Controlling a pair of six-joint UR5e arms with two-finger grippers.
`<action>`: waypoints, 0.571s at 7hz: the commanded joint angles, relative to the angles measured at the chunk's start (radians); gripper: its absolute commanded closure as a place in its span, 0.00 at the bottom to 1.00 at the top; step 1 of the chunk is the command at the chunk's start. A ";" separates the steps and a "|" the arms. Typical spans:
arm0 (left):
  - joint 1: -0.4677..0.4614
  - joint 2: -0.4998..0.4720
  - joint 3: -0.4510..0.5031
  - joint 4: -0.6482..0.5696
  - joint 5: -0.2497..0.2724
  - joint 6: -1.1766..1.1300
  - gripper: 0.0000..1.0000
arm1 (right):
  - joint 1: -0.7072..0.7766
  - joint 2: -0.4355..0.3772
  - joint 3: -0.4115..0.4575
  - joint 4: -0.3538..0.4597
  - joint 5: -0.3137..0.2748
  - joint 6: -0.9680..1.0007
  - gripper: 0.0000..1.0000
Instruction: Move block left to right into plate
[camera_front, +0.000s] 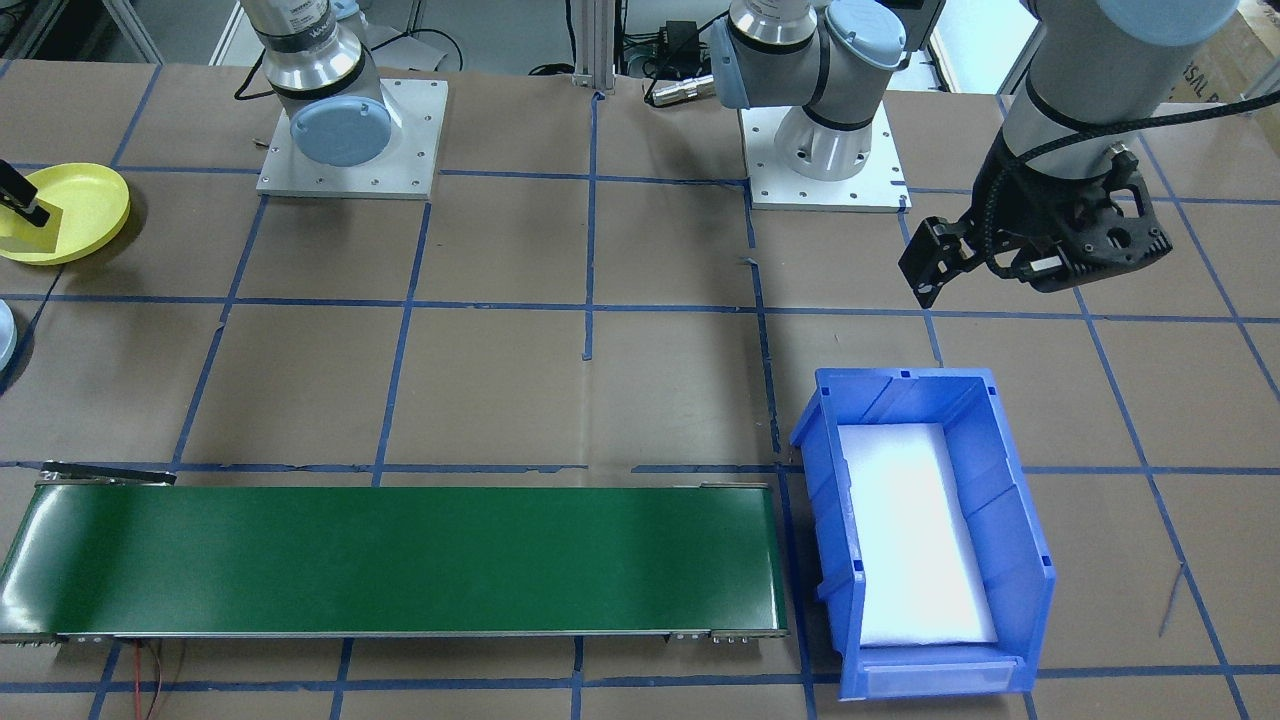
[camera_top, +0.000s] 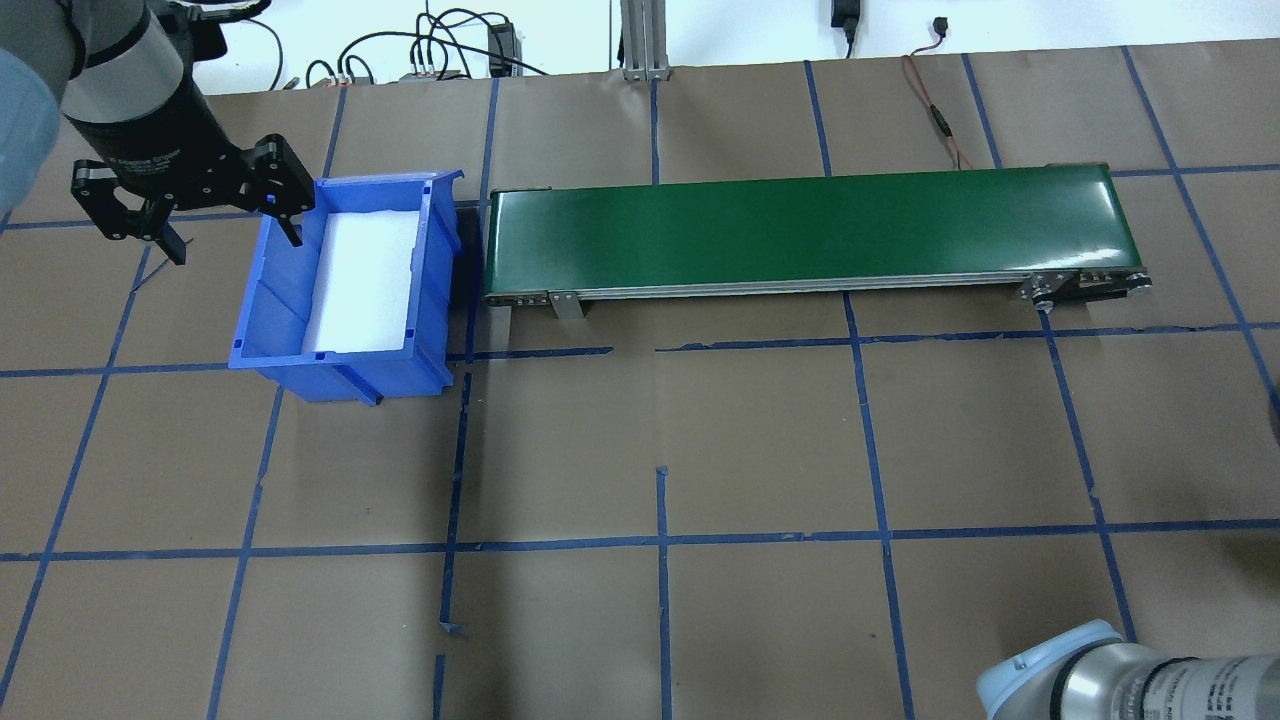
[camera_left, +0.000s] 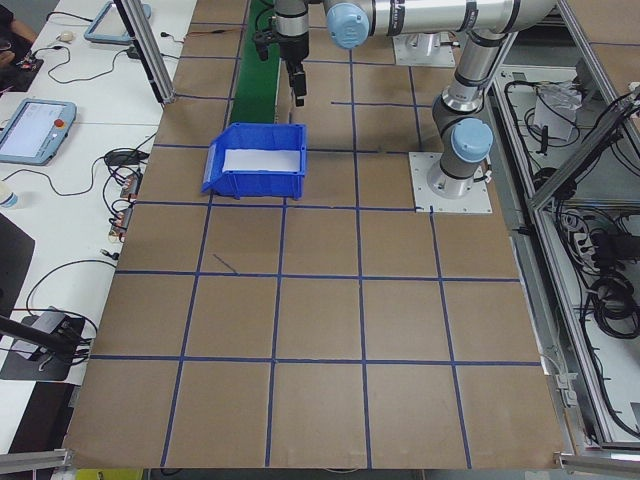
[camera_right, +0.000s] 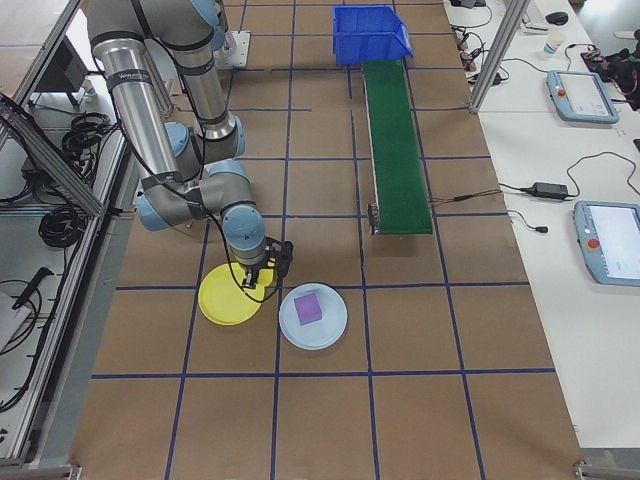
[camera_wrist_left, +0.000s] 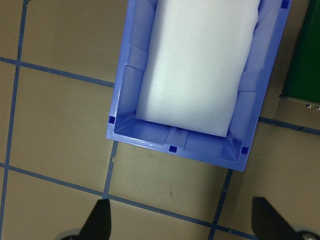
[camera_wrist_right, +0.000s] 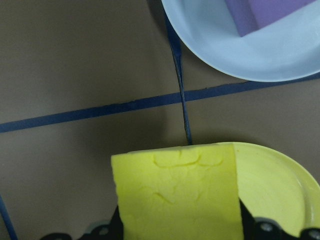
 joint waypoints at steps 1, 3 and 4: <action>-0.002 0.005 0.001 0.000 0.000 0.000 0.00 | -0.013 0.020 -0.002 -0.006 -0.008 -0.003 0.00; -0.002 0.001 0.000 0.000 0.000 0.000 0.00 | -0.016 0.017 -0.007 0.002 -0.013 0.001 0.00; 0.001 0.005 -0.003 0.000 -0.002 0.000 0.00 | -0.016 0.017 -0.006 0.002 -0.013 0.001 0.00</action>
